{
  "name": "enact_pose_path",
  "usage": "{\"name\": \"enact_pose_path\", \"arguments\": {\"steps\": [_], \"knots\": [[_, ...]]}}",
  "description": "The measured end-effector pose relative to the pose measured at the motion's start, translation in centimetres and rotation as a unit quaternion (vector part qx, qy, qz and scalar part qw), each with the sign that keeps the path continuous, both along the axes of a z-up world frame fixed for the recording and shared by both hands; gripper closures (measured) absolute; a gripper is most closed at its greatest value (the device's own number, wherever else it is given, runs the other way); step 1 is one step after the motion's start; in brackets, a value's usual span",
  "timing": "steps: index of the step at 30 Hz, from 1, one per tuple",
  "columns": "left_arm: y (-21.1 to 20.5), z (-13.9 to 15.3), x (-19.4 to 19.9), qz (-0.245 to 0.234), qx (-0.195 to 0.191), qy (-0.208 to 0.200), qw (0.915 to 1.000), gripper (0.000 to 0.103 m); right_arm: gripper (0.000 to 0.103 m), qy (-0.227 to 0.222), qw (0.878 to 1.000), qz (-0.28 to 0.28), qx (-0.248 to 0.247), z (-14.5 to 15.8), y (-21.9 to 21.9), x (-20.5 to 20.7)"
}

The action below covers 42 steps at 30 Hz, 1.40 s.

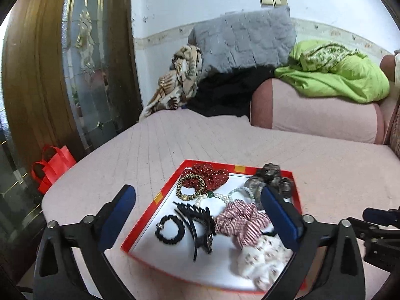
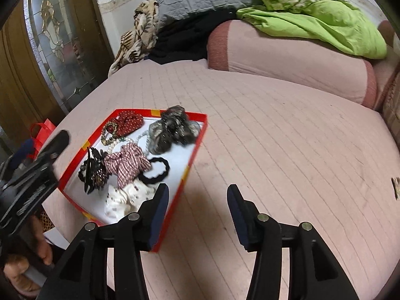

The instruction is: Organize jewelry

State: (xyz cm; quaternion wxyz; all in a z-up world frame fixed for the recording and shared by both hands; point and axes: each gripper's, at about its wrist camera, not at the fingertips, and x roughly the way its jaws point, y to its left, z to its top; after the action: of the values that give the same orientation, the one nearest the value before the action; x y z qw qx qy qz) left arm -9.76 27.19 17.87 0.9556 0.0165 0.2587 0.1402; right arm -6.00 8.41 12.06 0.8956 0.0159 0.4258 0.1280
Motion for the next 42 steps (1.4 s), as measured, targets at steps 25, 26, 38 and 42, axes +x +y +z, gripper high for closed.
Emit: {"name": "enact_pose_path", "arguments": {"steps": [25,26,38,42], "knots": [[-4.8,1.6,-7.8,-0.029,-0.044,0.068,0.9963,0.002,0.032,-0.036,0.998,-0.047,-0.019,1.5,-3.5,-8.1],[-4.8,1.5,-7.9,-0.029,-0.044,0.072,0.9960,0.002,0.032,-0.038,0.998,-0.046,-0.021,1.5,-3.3,-8.3],[-4.3,0.6,-9.0,-0.028,-0.053,0.093,0.9939,0.002,0.031,-0.063,0.997,-0.035,-0.038,2.1,-2.2,-9.9],[-4.3,0.4,-9.1,-0.034,-0.057,0.096,0.9931,0.002,0.030,-0.063,0.997,-0.035,-0.038,2.1,-2.1,-9.9]]}}
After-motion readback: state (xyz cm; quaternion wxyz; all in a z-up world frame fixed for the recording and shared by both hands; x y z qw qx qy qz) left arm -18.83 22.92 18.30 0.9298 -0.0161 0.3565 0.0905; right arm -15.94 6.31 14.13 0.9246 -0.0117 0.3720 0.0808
